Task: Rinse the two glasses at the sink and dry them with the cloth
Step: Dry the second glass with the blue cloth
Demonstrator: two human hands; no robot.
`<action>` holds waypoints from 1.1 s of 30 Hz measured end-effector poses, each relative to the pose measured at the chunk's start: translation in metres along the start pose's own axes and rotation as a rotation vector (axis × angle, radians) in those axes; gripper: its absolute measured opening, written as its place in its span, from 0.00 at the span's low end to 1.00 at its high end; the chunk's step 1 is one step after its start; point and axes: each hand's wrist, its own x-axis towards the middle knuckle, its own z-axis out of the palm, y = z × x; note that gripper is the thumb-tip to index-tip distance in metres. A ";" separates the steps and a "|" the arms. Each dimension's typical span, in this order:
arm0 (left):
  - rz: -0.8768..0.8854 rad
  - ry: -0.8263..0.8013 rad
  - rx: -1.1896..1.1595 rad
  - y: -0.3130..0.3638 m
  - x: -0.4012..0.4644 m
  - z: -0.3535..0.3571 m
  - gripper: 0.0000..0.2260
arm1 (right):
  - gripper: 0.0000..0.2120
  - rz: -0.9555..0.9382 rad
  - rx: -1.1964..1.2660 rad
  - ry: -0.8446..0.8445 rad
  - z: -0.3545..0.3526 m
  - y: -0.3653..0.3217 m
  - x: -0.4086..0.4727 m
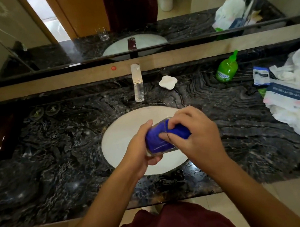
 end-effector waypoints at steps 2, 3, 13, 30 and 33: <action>0.029 0.023 -0.010 0.002 0.004 -0.004 0.21 | 0.12 -0.003 -0.057 -0.077 0.000 0.002 0.000; 0.043 0.025 -0.026 0.004 0.005 -0.008 0.21 | 0.15 -0.009 -0.061 -0.154 -0.003 0.003 -0.001; 0.021 0.024 0.351 0.031 0.003 -0.016 0.17 | 0.21 -0.025 0.019 -0.644 -0.008 0.009 0.001; 0.952 0.145 0.454 0.020 0.000 -0.004 0.10 | 0.08 0.825 1.598 -0.206 0.001 -0.002 -0.004; 0.817 0.173 0.374 0.024 0.001 0.004 0.15 | 0.15 0.606 1.321 -0.333 -0.004 -0.002 -0.005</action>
